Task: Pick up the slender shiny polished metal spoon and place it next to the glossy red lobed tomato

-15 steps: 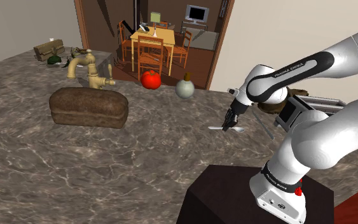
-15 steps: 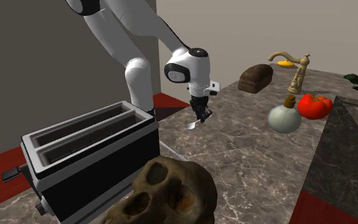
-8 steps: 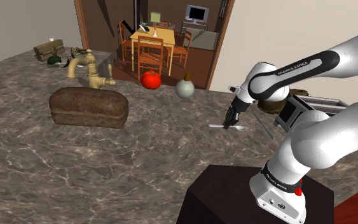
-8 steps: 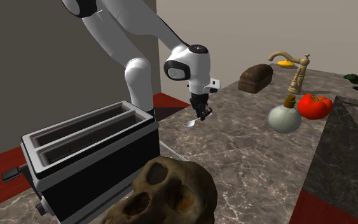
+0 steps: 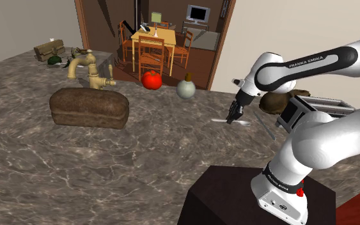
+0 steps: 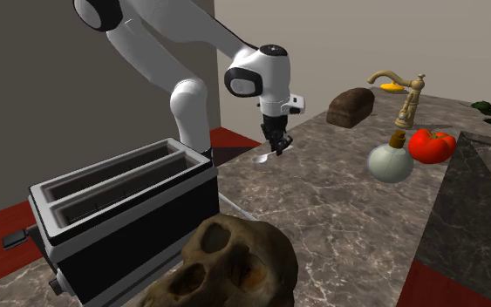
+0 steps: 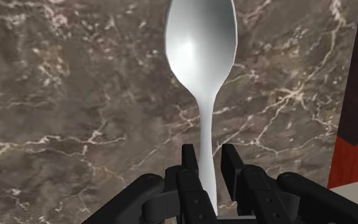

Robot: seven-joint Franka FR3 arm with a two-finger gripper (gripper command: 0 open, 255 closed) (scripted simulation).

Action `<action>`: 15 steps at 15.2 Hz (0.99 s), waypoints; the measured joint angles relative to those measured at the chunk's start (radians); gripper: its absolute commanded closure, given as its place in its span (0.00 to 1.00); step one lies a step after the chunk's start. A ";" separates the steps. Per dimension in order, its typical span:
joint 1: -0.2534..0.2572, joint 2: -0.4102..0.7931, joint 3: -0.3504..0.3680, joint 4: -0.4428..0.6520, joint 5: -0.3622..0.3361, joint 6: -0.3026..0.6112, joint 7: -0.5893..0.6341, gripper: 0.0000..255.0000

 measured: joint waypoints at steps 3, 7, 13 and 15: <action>-0.010 -0.043 0.022 0.017 0.002 -0.059 0.014 1.00; -0.014 -0.086 0.048 0.049 0.010 -0.134 0.031 1.00; -0.014 -0.139 0.085 0.104 0.026 -0.237 0.054 1.00; -0.014 -0.156 0.097 0.123 0.031 -0.272 0.061 1.00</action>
